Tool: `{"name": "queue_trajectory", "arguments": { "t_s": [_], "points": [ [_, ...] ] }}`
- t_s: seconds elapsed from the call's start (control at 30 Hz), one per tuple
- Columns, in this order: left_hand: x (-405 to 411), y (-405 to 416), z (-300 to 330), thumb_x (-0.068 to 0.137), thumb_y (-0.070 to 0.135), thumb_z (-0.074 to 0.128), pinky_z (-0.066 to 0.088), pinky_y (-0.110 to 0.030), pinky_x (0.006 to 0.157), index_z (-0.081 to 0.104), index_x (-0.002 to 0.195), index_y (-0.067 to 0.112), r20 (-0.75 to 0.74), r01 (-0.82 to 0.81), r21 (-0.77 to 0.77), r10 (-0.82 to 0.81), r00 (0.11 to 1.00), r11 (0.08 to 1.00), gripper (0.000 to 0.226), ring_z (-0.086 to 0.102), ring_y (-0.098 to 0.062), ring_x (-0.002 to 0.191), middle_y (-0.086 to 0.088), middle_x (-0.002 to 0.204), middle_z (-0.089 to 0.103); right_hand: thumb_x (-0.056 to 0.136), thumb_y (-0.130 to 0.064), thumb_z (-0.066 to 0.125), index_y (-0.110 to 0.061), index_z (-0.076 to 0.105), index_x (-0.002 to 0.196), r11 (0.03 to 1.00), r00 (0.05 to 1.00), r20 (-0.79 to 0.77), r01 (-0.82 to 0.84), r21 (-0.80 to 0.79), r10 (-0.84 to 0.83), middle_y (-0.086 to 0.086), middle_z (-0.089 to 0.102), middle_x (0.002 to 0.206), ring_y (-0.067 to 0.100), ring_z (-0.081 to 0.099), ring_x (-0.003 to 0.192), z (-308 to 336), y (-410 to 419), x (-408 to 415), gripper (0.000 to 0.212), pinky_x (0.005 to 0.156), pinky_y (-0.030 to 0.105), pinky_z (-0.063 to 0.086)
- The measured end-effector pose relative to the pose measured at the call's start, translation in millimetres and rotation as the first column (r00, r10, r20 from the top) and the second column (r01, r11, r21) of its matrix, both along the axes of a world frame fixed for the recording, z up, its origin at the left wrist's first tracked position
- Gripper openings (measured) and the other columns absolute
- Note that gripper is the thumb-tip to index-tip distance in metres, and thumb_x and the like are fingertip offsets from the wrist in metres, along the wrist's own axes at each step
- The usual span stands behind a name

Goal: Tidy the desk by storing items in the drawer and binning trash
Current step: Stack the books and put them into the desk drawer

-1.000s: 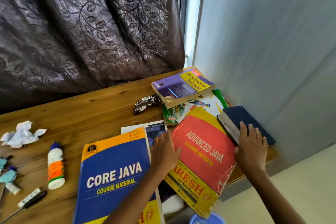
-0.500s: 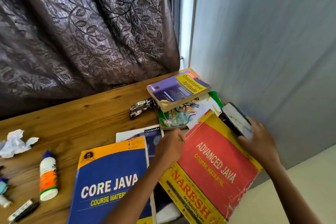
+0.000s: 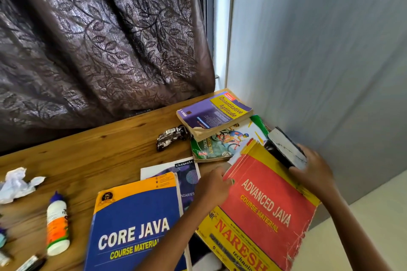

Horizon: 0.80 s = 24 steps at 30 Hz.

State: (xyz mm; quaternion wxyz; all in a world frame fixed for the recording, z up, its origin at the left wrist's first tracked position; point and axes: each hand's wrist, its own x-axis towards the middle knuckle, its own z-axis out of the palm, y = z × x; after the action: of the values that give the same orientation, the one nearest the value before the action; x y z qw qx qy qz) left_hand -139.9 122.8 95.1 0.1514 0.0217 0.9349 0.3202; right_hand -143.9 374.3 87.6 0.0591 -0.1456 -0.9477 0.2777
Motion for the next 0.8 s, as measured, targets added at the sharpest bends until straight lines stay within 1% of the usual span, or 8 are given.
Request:
{"name": "queue_trajectory", "arguments": {
  "t_s": [0.1, 0.23, 0.37, 0.5, 0.6, 0.63, 0.7, 0.8],
  "points": [
    [15.9, -2.3, 10.9, 0.093, 0.040, 0.049, 0.051, -0.034, 0.069, 0.054, 0.103, 0.025, -0.067, -0.015, 0.153, 0.025, 0.997, 0.988, 0.018, 0.064, -0.020, 0.082, 0.004, 0.093, 0.067, 0.068, -0.028, 0.067, -0.013, 0.047, 0.135, 1.000, 1.000, 0.003, 0.001, -0.009, -0.001, 0.013, 0.055, 0.125, 0.029, 0.053, 0.109, 1.3, 0.1, 1.1, 0.071, 0.079, 0.031, 0.039],
    [40.8, -15.2, 32.0, 0.096, 0.037, 0.047, 0.052, -0.037, 0.060, 0.053, 0.095, 0.027, -0.121, -0.046, 0.312, 0.087, 0.989, 0.949, 0.012, 0.065, -0.013, 0.068, 0.005, 0.084, 0.069, 0.058, -0.039, 0.068, -0.019, 0.048, 0.133, 0.980, 0.999, 0.000, 0.033, -0.196, -0.033, 0.010, 0.054, 0.123, 0.025, 0.054, 0.104, -0.3, 3.4, 4.0, 0.080, 0.079, 0.030, 0.041],
    [53.3, -37.1, 53.9, 0.096, 0.035, 0.048, 0.057, -0.045, 0.061, 0.056, 0.092, 0.028, -0.072, -0.121, 0.481, 0.177, 0.982, 0.868, 0.011, 0.069, -0.019, 0.066, 0.000, 0.081, 0.071, 0.071, -0.034, 0.078, -0.026, 0.043, 0.135, 0.990, 0.999, 0.032, 0.035, -0.139, -0.031, 0.009, 0.048, 0.132, 0.027, 0.049, 0.115, -8.5, -1.9, 8.8, 0.074, 0.095, 0.046, 0.044],
    [59.8, -54.2, 76.5, 0.095, 0.034, 0.050, 0.055, -0.053, 0.065, 0.059, 0.096, 0.026, -0.060, -0.171, 0.559, 0.245, 0.968, 0.812, 0.012, 0.069, -0.025, 0.072, -0.003, 0.083, 0.072, 0.087, -0.028, 0.062, -0.020, 0.054, 0.127, 0.998, 0.999, 0.036, 0.021, -0.060, -0.018, 0.008, 0.047, 0.137, 0.028, 0.039, 0.128, -15.8, -19.9, 14.1, 0.041, 0.105, 0.046, 0.032],
    [63.9, -65.1, 87.6, 0.094, 0.033, 0.051, 0.055, -0.053, 0.067, 0.059, 0.097, 0.026, -0.054, -0.195, 0.590, 0.279, 0.959, 0.784, 0.011, 0.068, -0.029, 0.075, -0.003, 0.083, 0.071, 0.093, -0.017, 0.053, -0.013, 0.062, 0.108, 0.978, 0.978, -0.193, 0.044, -0.205, -0.084, 0.007, 0.060, 0.114, 0.026, 0.053, 0.109, -8.7, -52.4, 24.0, 0.018, 0.093, 0.042, 0.042],
    [65.7, -69.1, 90.8, 0.094, 0.032, 0.051, 0.055, -0.050, 0.067, 0.059, 0.097, 0.026, -0.050, -0.199, 0.603, 0.285, 0.957, 0.772, 0.011, 0.068, -0.029, 0.075, -0.003, 0.083, 0.071, 0.095, -0.015, 0.049, -0.013, 0.060, 0.108, 0.938, 0.950, -0.261, 0.077, -0.338, -0.172, 0.004, 0.059, 0.106, 0.021, 0.055, 0.098, -2.5, -67.8, 32.0, 0.017, 0.083, 0.035, 0.045],
    [68.8, -77.6, 95.7, 0.094, 0.030, 0.051, 0.054, -0.037, 0.062, 0.059, 0.095, 0.023, -0.027, -0.210, 0.646, 0.297, 0.955, 0.734, 0.011, 0.067, -0.024, 0.071, -0.004, 0.081, 0.071, 0.097, -0.026, 0.046, -0.014, 0.056, 0.111, 0.785, 0.922, -0.233, 0.111, -0.609, -0.311, 0.001, 0.057, 0.104, 0.013, 0.054, 0.088, 3.6, -94.3, 45.0, 0.021, 0.079, 0.031, 0.044],
    [73.3, -89.3, 106.6, 0.093, 0.027, 0.051, 0.043, -0.013, 0.051, 0.060, 0.091, 0.020, -0.016, -0.216, 0.703, 0.319, 0.948, 0.677, 0.011, 0.059, -0.014, 0.064, -0.007, 0.078, 0.068, 0.090, -0.057, 0.044, -0.014, 0.058, 0.109, 0.392, 0.983, 0.029, 0.100, -0.914, -0.182, 0.008, 0.067, 0.101, 0.019, 0.065, 0.082, 11.3, -126.7, 56.2, 0.049, 0.080, 0.043, 0.053]
  ]
}}
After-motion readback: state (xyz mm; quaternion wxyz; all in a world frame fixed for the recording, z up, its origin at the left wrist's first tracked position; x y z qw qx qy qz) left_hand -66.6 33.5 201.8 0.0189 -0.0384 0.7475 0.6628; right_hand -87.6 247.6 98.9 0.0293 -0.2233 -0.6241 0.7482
